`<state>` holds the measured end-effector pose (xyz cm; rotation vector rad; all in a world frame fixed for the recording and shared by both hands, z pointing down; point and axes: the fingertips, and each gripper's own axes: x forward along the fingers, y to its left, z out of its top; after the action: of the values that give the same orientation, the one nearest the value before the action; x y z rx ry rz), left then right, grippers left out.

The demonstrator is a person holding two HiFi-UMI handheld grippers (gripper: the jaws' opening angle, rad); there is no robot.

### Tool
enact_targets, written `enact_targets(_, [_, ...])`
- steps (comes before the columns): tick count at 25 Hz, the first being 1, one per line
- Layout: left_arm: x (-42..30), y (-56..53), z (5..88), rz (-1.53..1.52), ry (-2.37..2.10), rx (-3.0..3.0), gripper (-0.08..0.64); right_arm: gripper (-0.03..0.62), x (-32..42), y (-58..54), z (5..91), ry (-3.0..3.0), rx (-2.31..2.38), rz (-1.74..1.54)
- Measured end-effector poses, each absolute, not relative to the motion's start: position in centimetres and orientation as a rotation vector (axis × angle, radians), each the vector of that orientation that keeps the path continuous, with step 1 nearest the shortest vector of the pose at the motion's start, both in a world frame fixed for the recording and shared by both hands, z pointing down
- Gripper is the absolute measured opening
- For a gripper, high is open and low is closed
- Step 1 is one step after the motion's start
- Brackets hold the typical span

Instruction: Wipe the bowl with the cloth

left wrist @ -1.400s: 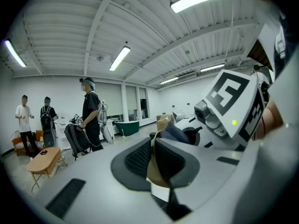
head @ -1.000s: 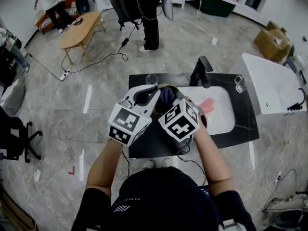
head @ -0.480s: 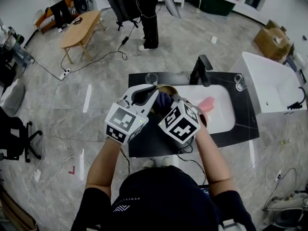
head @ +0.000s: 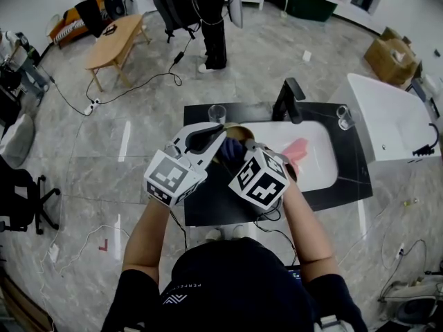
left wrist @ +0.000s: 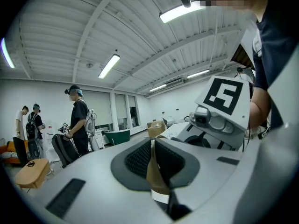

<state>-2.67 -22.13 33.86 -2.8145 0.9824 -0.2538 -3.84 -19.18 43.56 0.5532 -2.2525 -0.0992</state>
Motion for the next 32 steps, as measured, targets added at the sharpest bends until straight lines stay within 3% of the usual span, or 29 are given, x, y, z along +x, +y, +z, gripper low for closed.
enact_targets(32, [-4.6, -23.6, 37.2, -0.268, 1.105, -2.813, 0.014, 0.058, -3.9, -15.0, 43.2, -2.403, 0.31, -0.052])
